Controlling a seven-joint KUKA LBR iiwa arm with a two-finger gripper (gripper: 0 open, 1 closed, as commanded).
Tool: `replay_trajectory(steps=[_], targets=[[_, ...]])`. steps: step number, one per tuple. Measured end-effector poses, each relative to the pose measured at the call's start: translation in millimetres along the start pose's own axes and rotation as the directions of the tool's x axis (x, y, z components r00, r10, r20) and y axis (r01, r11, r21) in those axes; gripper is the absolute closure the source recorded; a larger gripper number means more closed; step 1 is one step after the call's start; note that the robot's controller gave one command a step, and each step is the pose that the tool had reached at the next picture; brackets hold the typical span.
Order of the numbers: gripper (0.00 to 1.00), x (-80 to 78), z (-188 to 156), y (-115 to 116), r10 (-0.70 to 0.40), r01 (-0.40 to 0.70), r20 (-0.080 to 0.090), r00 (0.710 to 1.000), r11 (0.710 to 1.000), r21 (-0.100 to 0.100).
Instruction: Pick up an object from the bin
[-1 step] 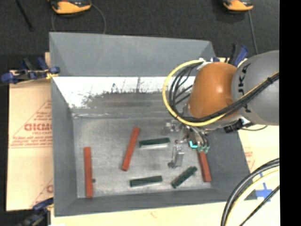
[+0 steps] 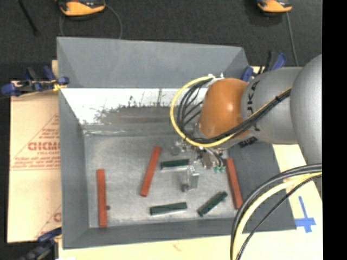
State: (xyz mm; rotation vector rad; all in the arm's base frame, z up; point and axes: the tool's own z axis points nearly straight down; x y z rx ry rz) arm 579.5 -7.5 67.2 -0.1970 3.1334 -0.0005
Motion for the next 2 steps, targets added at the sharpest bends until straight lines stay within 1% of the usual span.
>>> replay_trajectory(steps=[1,2], targets=[[1.0,-1.2,-4,0,0.001,-0.001,0.005,1.0,1.0,0.0],[1.0,-5.8,-173,-8,0.074,-0.074,0.011,0.997,0.997,0.001]])
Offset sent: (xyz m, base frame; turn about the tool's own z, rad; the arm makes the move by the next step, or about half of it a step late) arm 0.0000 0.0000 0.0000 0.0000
